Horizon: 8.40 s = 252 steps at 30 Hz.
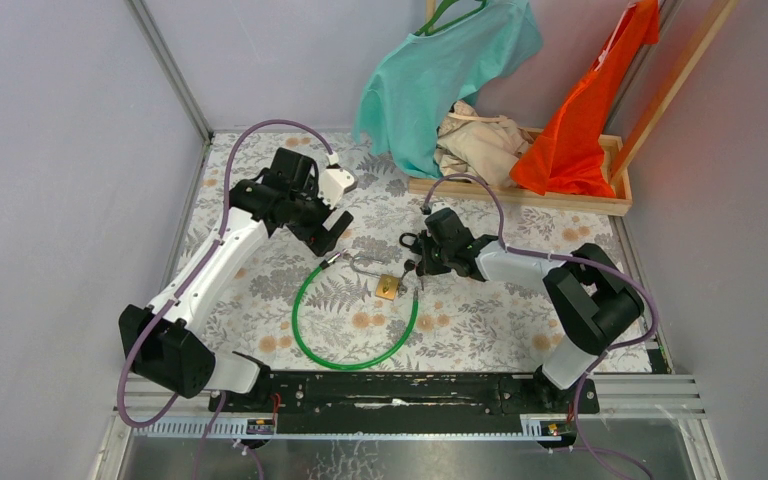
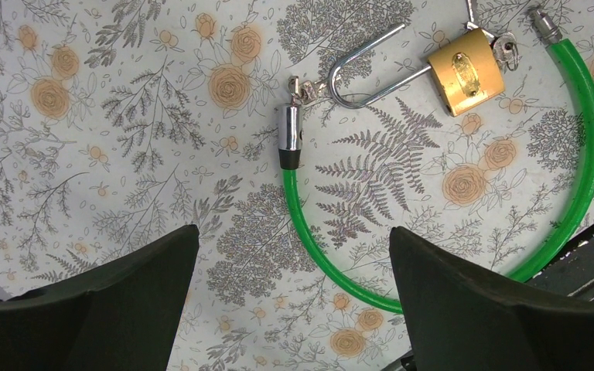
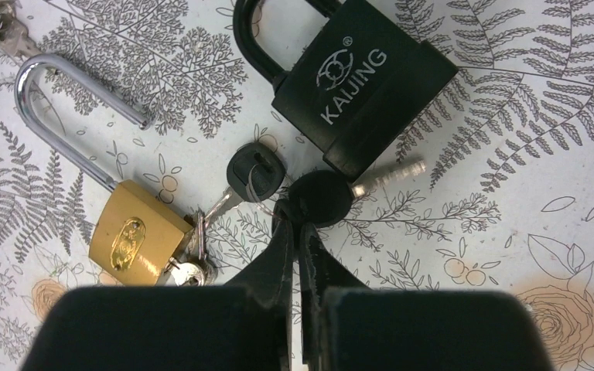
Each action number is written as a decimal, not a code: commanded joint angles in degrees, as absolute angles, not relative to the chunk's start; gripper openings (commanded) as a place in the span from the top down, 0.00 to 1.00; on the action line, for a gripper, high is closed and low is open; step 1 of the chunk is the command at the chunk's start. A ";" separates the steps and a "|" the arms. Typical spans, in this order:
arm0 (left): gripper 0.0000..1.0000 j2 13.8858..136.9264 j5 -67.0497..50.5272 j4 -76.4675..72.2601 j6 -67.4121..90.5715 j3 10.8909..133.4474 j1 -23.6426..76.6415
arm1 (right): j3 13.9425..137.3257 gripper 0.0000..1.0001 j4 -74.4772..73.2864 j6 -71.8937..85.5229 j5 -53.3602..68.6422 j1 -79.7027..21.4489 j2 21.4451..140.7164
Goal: Unlock with the key
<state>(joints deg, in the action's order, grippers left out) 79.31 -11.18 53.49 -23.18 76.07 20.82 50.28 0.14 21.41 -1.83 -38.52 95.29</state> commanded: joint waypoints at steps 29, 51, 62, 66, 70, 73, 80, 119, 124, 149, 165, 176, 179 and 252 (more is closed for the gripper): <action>0.02 75.10 -60.33 31.26 -18.33 58.32 20.57 | 55.59 1.00 -6.32 32.50 30.35 -38.85 66.41; 0.14 77.33 -77.78 31.11 -23.96 58.79 22.85 | 60.21 1.00 1.84 44.99 36.57 -38.99 65.25; 0.18 77.52 -82.34 36.59 -30.18 60.24 22.85 | 58.35 1.00 7.85 49.64 39.33 -39.02 65.65; 0.27 77.30 -83.88 38.97 -32.06 61.41 22.84 | 58.16 1.00 8.35 49.99 39.33 -39.00 65.82; 0.32 77.13 -85.79 42.22 -35.55 62.49 22.87 | 57.72 1.00 9.15 50.42 39.34 -39.02 65.99; 0.32 77.05 -86.37 44.86 -38.13 63.13 22.85 | 57.57 1.00 10.22 50.97 39.64 -39.06 66.29; 0.35 76.39 -86.80 47.99 -40.92 64.03 22.85 | 57.42 1.00 9.88 50.88 39.18 -39.11 66.47; 1.00 76.30 -66.08 63.05 -46.77 70.58 22.65 | 66.28 0.33 -16.40 17.10 28.79 -38.15 61.50; 1.00 80.64 -62.91 76.47 -56.20 76.23 23.58 | 60.89 0.30 0.13 12.75 43.73 -38.15 62.52; 1.00 84.45 -54.92 78.96 -50.93 83.53 29.68 | 52.83 0.53 23.45 16.56 47.90 -44.62 73.54; 1.00 84.41 -52.89 78.95 -49.75 85.12 30.33 | 52.39 0.96 13.41 10.73 49.33 -44.82 72.35; 0.64 83.10 -52.33 77.60 -46.68 86.71 30.32 | 46.53 1.00 21.82 14.56 45.04 -44.82 66.79; 0.36 81.89 -52.67 77.52 -46.64 86.21 30.36 | 42.88 1.00 28.74 18.52 43.84 -44.74 64.11; 0.91 80.25 -46.98 72.57 -41.88 84.91 34.81 | 55.86 1.00 8.39 6.41 56.33 -40.94 70.18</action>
